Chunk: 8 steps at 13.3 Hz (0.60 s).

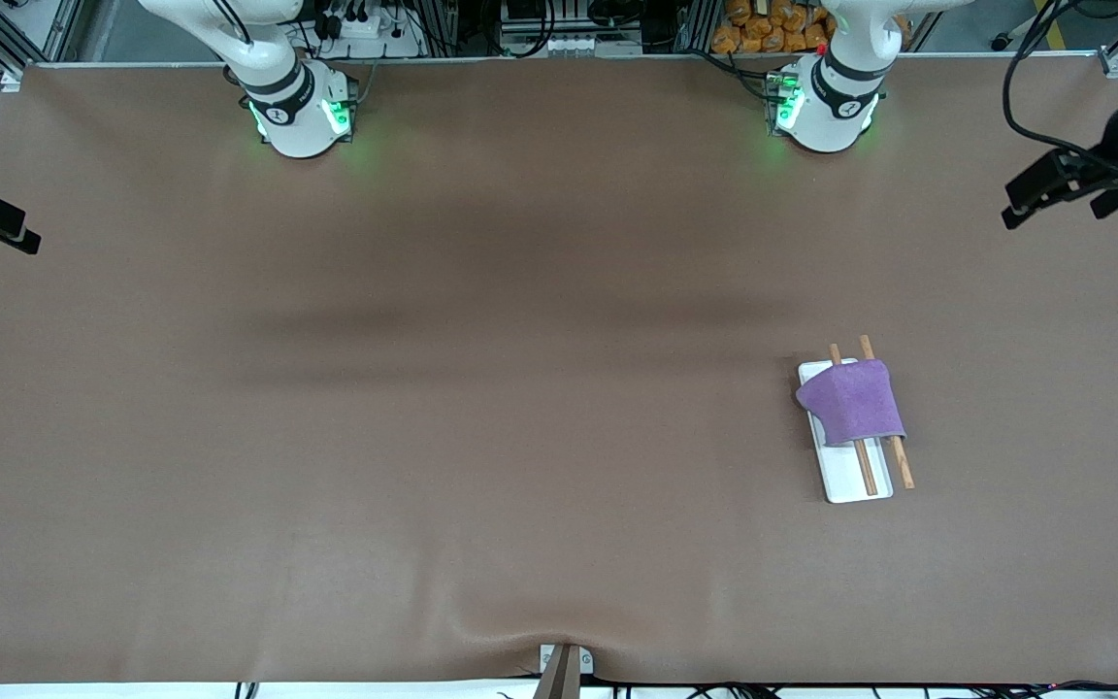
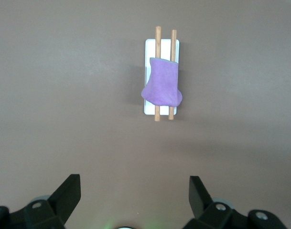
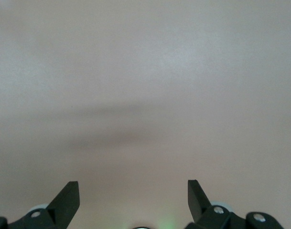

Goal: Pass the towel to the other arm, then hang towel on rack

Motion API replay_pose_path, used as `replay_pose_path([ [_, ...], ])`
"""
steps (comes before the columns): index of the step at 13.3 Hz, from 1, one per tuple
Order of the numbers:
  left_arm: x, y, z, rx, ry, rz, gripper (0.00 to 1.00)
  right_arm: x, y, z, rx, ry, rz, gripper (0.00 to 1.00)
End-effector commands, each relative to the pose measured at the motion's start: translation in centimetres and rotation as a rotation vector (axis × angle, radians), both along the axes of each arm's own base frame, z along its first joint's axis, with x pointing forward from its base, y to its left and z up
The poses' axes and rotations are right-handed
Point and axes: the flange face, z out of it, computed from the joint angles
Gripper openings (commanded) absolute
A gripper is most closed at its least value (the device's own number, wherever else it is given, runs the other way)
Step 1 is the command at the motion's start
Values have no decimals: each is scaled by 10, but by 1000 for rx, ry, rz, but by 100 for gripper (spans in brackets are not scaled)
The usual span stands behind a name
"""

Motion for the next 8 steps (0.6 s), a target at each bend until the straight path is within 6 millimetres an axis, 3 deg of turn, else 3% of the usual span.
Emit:
replay_pose_path([
  [1, -11, -7, 1, -5, 10, 28, 100, -3, -1, 4, -3, -2, -15, 100],
  [8, -11, -3, 8, 2, -4, 36, 100, -2, 8, 3, -13, 2, 4, 100],
])
